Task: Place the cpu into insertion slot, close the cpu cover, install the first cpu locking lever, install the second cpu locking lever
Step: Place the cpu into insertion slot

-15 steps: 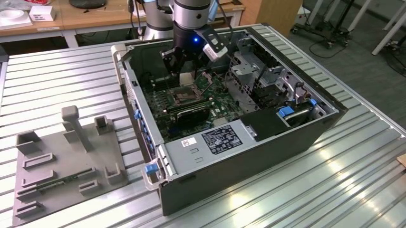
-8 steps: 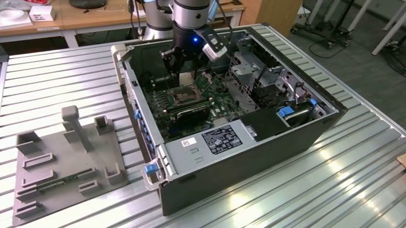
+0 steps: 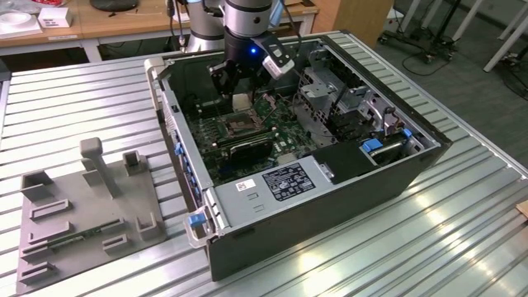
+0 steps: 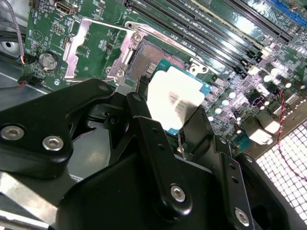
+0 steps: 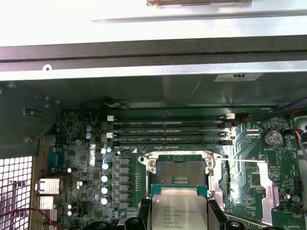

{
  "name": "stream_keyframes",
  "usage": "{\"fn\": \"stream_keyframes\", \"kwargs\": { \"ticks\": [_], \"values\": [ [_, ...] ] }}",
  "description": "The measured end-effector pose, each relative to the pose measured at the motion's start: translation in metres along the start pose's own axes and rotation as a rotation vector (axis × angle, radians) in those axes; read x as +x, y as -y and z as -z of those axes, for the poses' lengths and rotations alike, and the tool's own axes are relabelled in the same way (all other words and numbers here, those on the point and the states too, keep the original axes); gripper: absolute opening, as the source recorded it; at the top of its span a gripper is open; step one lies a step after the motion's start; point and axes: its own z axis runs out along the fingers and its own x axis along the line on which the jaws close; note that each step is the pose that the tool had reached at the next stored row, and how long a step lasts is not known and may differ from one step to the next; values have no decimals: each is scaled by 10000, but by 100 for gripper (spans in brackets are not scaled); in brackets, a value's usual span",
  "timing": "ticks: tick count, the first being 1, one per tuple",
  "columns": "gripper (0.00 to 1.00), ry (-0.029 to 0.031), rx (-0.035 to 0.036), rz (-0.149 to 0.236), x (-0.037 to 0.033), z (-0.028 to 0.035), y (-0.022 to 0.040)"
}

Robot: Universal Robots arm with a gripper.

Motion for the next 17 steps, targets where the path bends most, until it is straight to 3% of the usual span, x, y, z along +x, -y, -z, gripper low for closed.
{"fn": "stream_keyframes", "kwargs": {
  "ticks": [12,17],
  "values": [
    [54,1,0,-16,0,0,-3],
    [54,56,14,-616,0,-5,-2]
  ]
}}
